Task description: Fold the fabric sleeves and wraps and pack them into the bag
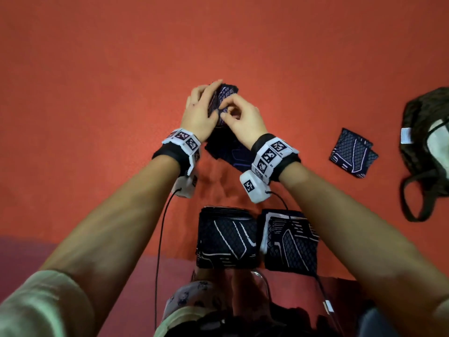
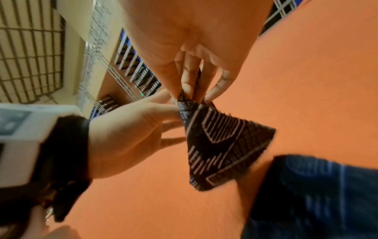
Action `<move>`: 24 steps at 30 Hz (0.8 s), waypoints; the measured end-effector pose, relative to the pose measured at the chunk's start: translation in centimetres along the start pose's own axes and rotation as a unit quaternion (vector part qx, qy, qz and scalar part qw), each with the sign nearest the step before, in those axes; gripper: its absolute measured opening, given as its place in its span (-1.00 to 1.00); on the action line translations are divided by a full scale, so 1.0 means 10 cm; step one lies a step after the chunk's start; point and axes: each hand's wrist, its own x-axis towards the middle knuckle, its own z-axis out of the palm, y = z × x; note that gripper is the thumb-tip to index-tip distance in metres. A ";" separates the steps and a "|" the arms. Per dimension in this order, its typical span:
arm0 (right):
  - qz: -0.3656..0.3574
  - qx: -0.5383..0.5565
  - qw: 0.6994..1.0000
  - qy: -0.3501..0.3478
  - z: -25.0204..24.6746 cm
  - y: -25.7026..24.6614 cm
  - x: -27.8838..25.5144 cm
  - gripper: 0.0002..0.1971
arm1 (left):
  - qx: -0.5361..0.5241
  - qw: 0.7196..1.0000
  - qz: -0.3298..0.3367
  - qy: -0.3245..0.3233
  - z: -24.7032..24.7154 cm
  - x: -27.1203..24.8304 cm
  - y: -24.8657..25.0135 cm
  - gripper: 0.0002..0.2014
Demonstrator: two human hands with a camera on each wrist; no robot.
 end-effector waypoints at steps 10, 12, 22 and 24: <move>-0.093 -0.039 0.993 -0.054 -0.87 -0.77 -0.52 -0.78 | -0.073 0.991 0.083 -0.068 -0.62 -0.15 0.91 -0.81; -0.085 -0.020 0.996 -0.034 -1.04 -0.80 -0.64 -0.72 | -0.053 0.991 0.100 -0.075 -0.65 -0.22 1.09 -0.88; -0.051 0.098 0.993 0.035 -1.72 -0.87 -1.11 -0.74 | -0.108 0.972 0.132 -0.162 -0.53 -0.48 1.99 -0.81; -0.016 0.109 0.993 0.042 -1.83 -0.85 -1.19 -0.66 | -0.145 0.973 0.126 -0.130 -0.51 -0.51 2.11 -0.85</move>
